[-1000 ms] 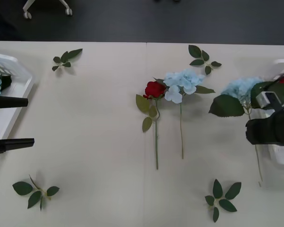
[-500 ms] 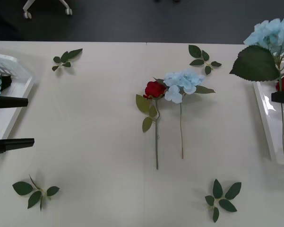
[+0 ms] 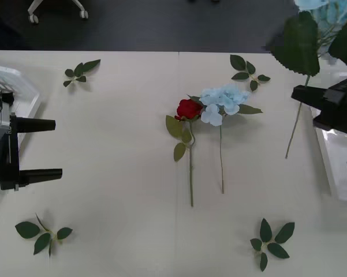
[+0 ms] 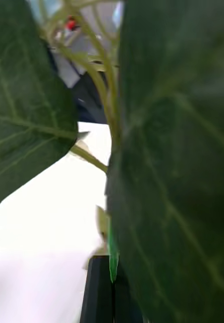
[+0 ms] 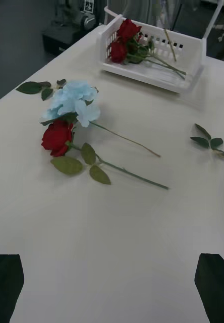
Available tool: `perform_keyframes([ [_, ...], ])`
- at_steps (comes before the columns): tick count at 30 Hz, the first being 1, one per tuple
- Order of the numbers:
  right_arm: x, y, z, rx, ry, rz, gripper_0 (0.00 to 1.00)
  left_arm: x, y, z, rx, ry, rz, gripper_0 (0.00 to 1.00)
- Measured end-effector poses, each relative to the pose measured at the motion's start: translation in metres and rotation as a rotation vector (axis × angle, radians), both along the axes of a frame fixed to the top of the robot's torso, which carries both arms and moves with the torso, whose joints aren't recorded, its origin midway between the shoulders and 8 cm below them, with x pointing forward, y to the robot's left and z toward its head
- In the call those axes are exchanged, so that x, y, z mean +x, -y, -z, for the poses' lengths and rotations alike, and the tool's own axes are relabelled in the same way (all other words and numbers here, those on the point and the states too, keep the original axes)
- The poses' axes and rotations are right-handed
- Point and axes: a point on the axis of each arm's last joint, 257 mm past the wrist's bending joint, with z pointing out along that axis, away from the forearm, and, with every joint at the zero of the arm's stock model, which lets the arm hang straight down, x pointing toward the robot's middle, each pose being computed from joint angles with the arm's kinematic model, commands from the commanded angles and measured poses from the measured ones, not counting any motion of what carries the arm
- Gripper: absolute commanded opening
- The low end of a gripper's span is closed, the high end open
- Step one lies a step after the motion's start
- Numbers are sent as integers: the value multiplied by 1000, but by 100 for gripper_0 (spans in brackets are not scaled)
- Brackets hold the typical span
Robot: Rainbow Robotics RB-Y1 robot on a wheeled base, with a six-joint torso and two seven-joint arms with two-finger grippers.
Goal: Put the red flowers into the right box and the blue flowers into the left box
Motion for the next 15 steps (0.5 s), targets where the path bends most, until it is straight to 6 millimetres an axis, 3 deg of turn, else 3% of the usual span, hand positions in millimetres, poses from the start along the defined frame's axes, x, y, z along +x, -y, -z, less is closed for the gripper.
perform_keyframes([
  [8,-6,-110,-39,75,165,-215,0,5,23,-7,-148,-9,17,100],
  [15,-22,-160,-70,184,220,-300,0,17,34,2,-272,-81,24,100],
])
